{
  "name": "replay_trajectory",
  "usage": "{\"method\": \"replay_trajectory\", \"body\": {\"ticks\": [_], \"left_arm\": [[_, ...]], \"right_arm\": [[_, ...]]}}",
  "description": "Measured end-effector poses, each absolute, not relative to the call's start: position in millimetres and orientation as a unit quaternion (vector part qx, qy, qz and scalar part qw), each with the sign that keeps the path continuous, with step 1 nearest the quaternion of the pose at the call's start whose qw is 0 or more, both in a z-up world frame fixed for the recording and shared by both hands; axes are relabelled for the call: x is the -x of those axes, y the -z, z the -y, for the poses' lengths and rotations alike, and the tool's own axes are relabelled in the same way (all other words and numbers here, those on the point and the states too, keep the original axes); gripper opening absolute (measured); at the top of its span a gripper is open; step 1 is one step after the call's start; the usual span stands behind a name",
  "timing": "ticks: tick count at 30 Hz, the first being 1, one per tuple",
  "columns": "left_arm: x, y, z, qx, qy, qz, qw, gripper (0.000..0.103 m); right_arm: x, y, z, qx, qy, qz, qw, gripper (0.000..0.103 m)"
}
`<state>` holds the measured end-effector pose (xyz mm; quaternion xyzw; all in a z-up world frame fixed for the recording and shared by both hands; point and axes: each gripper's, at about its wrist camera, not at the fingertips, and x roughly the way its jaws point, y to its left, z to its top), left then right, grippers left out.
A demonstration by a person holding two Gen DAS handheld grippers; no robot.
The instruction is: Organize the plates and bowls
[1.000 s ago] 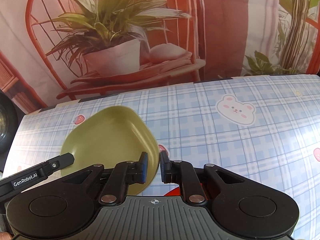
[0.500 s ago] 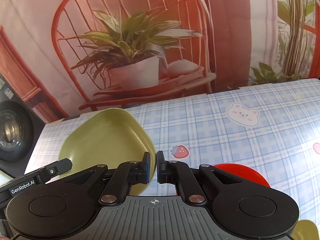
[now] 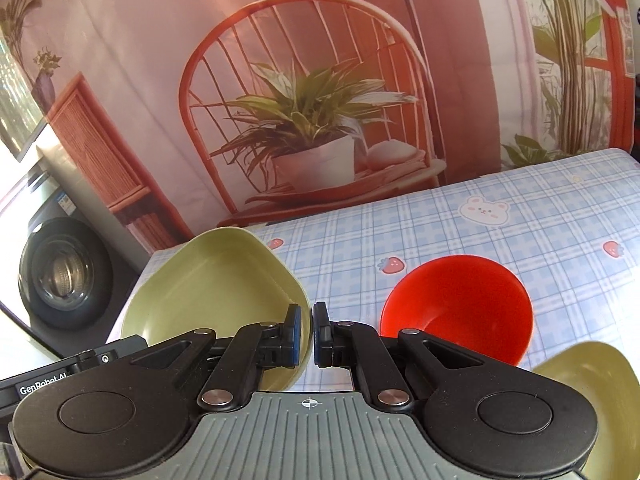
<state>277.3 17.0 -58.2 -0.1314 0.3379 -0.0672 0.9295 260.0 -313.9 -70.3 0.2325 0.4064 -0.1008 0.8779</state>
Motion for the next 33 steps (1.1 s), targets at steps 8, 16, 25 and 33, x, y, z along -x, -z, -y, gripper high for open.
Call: {"method": "replay_trajectory", "body": {"ticks": [8,16,25,33], "left_arm": [[-230.8,64.1,-10.3,0.137,0.071,-0.349,0.924,0.014],[-196.7,83.9,-0.5,0.146,0.084,-0.38,0.909,0.015],[-168.9,98.9,-1.6,0.148,0.084,-0.406,0.898,0.016],[-152.1,111.7,-7.4,0.166,0.079,-0.425,0.887,0.017]], "right_arm": [[-213.2,65.5,295.6,-0.216,0.099,-0.393,0.888,0.006],[-173.2,73.0,292.5,-0.236,0.107,-0.391,0.883,0.006],[-149.4,83.8,282.8,-0.243,0.106,-0.407,0.874,0.006],[-140.4,92.9,273.1,-0.246,0.103,-0.422,0.867,0.006]]}}
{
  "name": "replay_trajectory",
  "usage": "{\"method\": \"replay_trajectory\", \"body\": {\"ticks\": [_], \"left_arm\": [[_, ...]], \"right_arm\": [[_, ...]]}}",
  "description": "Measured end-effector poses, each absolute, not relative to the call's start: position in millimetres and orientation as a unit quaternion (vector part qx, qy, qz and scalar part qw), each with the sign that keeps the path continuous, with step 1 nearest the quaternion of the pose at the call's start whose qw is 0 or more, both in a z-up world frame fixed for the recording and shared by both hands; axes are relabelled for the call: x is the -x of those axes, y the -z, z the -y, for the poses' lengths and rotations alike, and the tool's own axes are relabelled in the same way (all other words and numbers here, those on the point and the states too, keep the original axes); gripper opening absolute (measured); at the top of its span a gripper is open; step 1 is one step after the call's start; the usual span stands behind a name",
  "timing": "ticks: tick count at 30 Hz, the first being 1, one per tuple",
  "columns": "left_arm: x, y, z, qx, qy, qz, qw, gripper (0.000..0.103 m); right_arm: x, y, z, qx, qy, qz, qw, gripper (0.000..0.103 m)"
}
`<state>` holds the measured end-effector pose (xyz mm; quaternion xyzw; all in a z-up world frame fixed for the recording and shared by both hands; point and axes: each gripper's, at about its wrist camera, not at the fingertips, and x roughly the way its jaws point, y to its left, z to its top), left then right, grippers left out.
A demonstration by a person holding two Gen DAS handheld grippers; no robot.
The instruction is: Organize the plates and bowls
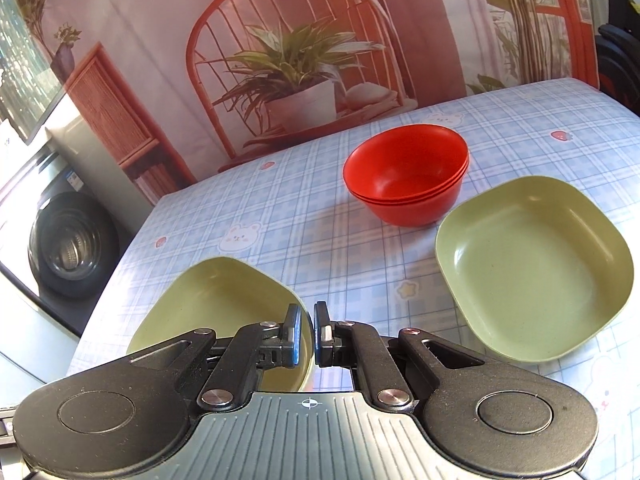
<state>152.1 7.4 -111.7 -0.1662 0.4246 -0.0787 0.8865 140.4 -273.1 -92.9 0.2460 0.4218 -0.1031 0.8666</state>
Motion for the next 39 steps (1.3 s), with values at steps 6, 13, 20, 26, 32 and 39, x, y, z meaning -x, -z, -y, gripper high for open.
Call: {"method": "replay_trajectory", "body": {"ticks": [6,13,20,26,32,39], "left_arm": [[-150.1,110.8,-10.1,0.17,0.071,-0.424,0.887,0.017],[-148.1,113.4,-8.9,0.174,0.06,-0.431,0.884,0.017],[-148.9,117.3,-10.5,0.176,0.045,-0.438,0.88,0.017],[-149.2,118.9,-5.9,0.175,0.041,-0.443,0.878,0.017],[-149.2,120.6,-7.0,0.177,0.038,-0.445,0.877,0.019],[-149.9,123.3,-9.3,0.187,0.024,-0.448,0.874,0.023]], "right_arm": [[-140.1,93.0,267.9,-0.239,0.101,-0.422,0.869,0.006],[-140.5,94.5,266.3,-0.236,0.097,-0.42,0.871,0.006],[-142.2,103.0,262.0,-0.233,0.092,-0.424,0.87,0.006],[-142.1,107.7,261.9,-0.235,0.093,-0.427,0.868,0.006],[-141.1,110.2,261.5,-0.23,0.093,-0.429,0.868,0.006],[-138.3,106.8,261.8,-0.223,0.095,-0.425,0.872,0.013]]}}
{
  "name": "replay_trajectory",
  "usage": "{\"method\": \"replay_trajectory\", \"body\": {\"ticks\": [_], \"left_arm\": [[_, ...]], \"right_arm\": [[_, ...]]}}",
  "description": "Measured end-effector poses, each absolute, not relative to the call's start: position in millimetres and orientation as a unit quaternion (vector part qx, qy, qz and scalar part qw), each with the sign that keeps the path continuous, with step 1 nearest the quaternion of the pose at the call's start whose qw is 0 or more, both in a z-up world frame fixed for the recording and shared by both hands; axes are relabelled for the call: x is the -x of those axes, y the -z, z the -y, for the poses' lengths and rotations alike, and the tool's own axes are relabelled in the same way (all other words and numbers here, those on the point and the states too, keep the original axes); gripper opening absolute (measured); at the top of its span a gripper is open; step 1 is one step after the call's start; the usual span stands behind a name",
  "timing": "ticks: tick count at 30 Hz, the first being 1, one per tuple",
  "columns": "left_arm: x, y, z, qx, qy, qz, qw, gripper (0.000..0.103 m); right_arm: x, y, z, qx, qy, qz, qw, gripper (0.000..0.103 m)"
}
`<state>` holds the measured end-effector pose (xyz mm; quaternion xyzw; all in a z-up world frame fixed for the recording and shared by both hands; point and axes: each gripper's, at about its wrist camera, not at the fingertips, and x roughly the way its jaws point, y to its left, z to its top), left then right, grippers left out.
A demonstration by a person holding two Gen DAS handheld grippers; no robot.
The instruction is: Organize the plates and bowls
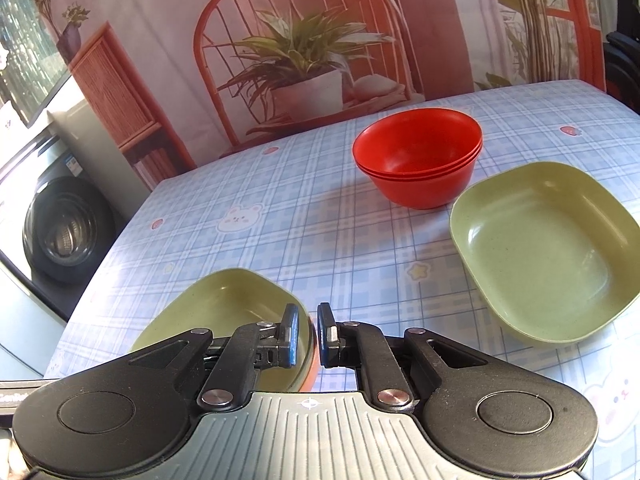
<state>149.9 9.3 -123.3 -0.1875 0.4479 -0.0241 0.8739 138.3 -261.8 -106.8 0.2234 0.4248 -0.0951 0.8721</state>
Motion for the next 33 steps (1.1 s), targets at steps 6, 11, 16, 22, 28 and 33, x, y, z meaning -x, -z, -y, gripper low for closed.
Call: {"method": "replay_trajectory", "body": {"ticks": [6,11,16,22,28,33], "left_arm": [[-149.8,124.8,-9.4,0.184,0.021,-0.449,0.874,0.026],[-149.2,125.8,-9.5,0.184,0.016,-0.449,0.874,0.029],[-148.7,125.6,-10.8,0.185,0.015,-0.449,0.874,0.029],[-148.6,127.1,-9.5,0.183,0.012,-0.45,0.874,0.029],[-148.7,129.9,-9.5,0.187,0.009,-0.455,0.87,0.029],[-148.5,130.2,-10.2,0.185,0.008,-0.455,0.871,0.029]], "right_arm": [[-132.5,104.2,259.7,-0.22,0.09,-0.426,0.873,0.015],[-127.4,101.0,253.9,-0.208,0.086,-0.427,0.876,0.017],[-118.8,94.9,246.8,-0.189,0.079,-0.43,0.88,0.018],[-111.4,97.0,240.5,-0.174,0.065,-0.439,0.879,0.018],[-110.0,100.8,239.7,-0.176,0.063,-0.439,0.879,0.018],[-108.3,102.2,242.0,-0.185,0.061,-0.438,0.878,0.018]]}}
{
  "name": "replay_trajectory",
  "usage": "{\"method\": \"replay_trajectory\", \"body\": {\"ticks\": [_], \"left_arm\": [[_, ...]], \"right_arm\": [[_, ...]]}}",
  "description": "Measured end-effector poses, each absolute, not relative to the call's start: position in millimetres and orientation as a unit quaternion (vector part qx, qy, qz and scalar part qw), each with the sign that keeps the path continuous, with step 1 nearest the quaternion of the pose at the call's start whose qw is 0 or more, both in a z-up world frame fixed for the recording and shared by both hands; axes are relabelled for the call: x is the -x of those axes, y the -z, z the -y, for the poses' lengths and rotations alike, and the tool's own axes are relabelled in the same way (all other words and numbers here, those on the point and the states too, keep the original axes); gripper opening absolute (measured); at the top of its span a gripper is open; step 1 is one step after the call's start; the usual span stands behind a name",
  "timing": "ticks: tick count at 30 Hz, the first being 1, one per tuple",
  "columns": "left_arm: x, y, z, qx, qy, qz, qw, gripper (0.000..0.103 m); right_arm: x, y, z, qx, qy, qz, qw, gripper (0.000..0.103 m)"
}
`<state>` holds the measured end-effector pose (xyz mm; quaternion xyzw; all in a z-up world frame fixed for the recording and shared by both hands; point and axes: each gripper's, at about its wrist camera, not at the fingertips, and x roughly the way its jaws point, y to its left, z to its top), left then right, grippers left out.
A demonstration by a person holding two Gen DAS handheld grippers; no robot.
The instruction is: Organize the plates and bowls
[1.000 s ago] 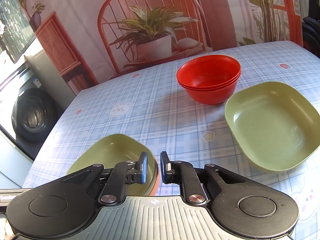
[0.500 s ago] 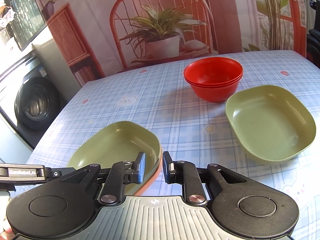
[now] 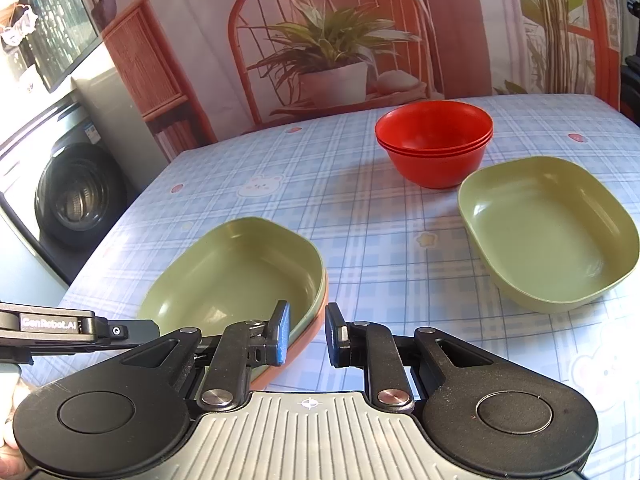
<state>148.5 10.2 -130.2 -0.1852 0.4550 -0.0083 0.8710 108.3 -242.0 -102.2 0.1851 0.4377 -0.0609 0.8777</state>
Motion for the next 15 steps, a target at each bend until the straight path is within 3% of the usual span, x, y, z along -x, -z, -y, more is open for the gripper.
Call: {"method": "replay_trajectory", "body": {"ticks": [15], "left_arm": [[-151.9,98.2,-7.2,0.157,0.006,-0.399,0.903,0.029]], "right_arm": [[-105.5,71.1,275.8,-0.182,0.109,-0.375,0.902,0.018]]}}
